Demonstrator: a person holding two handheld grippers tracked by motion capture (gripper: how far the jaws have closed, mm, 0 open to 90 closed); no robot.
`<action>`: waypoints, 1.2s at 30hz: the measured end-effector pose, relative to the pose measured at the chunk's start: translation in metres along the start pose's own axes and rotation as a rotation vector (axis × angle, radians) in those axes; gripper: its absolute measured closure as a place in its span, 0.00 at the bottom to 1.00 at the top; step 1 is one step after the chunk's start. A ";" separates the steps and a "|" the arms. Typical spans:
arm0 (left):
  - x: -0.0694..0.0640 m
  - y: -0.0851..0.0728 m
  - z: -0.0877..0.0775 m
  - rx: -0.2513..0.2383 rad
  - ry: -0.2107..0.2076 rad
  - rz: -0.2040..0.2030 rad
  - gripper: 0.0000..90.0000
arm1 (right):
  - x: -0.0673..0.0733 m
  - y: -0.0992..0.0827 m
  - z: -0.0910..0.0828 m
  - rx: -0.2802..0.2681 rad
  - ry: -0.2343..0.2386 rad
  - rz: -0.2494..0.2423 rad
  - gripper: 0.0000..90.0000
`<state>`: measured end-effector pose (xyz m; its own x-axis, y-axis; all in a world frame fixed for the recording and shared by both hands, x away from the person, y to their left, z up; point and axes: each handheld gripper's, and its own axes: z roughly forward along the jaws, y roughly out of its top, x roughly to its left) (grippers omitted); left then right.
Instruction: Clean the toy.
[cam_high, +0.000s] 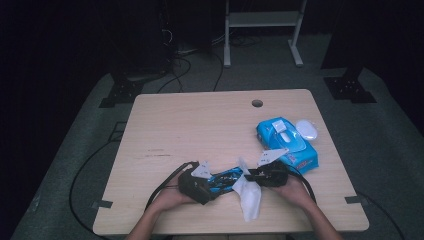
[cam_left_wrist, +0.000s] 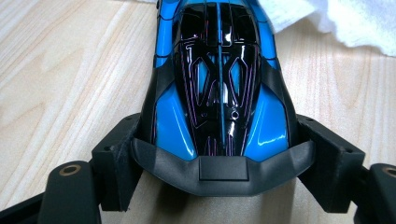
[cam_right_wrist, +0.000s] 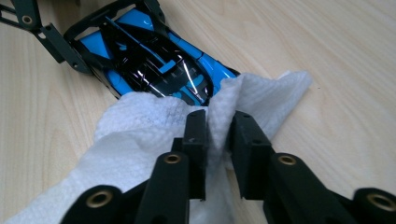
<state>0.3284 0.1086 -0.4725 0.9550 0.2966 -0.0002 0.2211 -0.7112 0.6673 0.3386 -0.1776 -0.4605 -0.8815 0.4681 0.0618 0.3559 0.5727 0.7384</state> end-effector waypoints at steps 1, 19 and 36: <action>0.000 0.000 0.000 0.000 0.000 0.001 0.26 | -0.002 -0.001 0.001 0.004 0.000 0.010 0.89; 0.000 0.000 0.001 -0.001 0.002 0.009 0.26 | -0.005 -0.003 0.000 0.014 -0.028 0.044 0.93; 0.000 0.000 0.001 0.000 0.003 0.010 0.26 | -0.008 -0.011 -0.001 0.024 -0.002 0.085 0.93</action>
<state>0.3288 0.1079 -0.4728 0.9567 0.2909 0.0086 0.2112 -0.7142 0.6673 0.3417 -0.1884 -0.4685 -0.8471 0.5172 0.1224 0.4369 0.5464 0.7146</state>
